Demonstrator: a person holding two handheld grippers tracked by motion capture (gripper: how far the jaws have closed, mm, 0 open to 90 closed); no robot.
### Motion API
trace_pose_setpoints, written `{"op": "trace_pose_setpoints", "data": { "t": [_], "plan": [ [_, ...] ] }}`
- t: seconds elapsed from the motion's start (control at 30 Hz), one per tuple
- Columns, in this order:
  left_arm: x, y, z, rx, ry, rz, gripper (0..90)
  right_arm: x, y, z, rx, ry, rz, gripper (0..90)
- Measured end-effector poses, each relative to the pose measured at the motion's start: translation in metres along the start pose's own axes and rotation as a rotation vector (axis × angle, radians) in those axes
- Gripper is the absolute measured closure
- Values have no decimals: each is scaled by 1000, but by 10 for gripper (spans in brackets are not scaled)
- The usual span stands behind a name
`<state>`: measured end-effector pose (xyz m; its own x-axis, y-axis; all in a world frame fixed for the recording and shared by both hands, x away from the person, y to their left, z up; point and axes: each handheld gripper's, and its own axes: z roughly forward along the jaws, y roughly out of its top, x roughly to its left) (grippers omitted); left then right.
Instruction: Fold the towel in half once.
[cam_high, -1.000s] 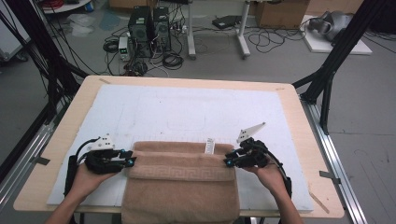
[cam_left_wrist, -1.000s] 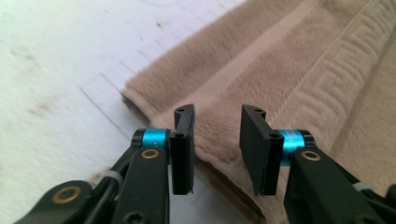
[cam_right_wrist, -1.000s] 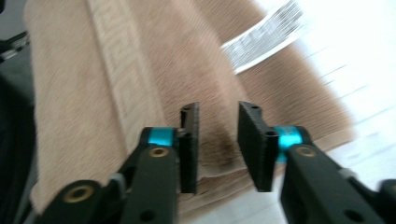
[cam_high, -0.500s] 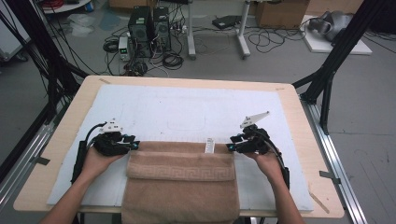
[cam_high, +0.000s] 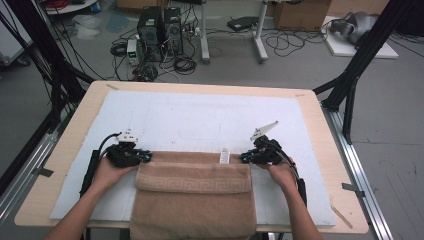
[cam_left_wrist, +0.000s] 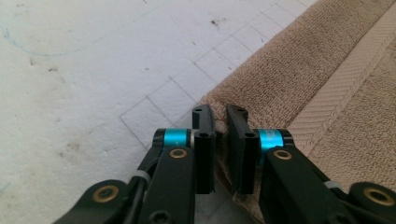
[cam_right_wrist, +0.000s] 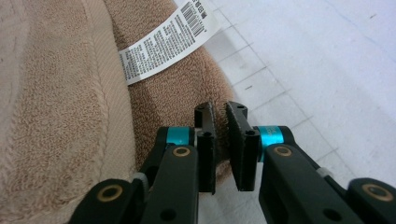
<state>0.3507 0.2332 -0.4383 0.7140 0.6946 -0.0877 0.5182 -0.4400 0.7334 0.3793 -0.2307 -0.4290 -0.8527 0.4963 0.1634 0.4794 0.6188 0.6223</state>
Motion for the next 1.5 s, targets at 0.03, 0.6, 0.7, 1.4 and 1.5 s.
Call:
{"op": "trace_pose_setpoints", "data": {
  "t": [0.03,0.6,0.7,1.4,1.5],
  "plan": [
    [2,1,0,-13,7,-6,837,-1,1,-1,-8,-3,-2,845],
    [45,148,-38,-215,190,8,859,-47,101,-80,-126,-195,0,856],
    [50,164,-40,-222,208,13,858,-58,115,-90,-160,-207,-2,855],
    [52,83,29,-39,33,-28,597,-62,63,-15,3,-117,137,521],
    [50,76,40,21,44,-32,596,-61,63,-5,27,-96,137,504]
  ]
}}
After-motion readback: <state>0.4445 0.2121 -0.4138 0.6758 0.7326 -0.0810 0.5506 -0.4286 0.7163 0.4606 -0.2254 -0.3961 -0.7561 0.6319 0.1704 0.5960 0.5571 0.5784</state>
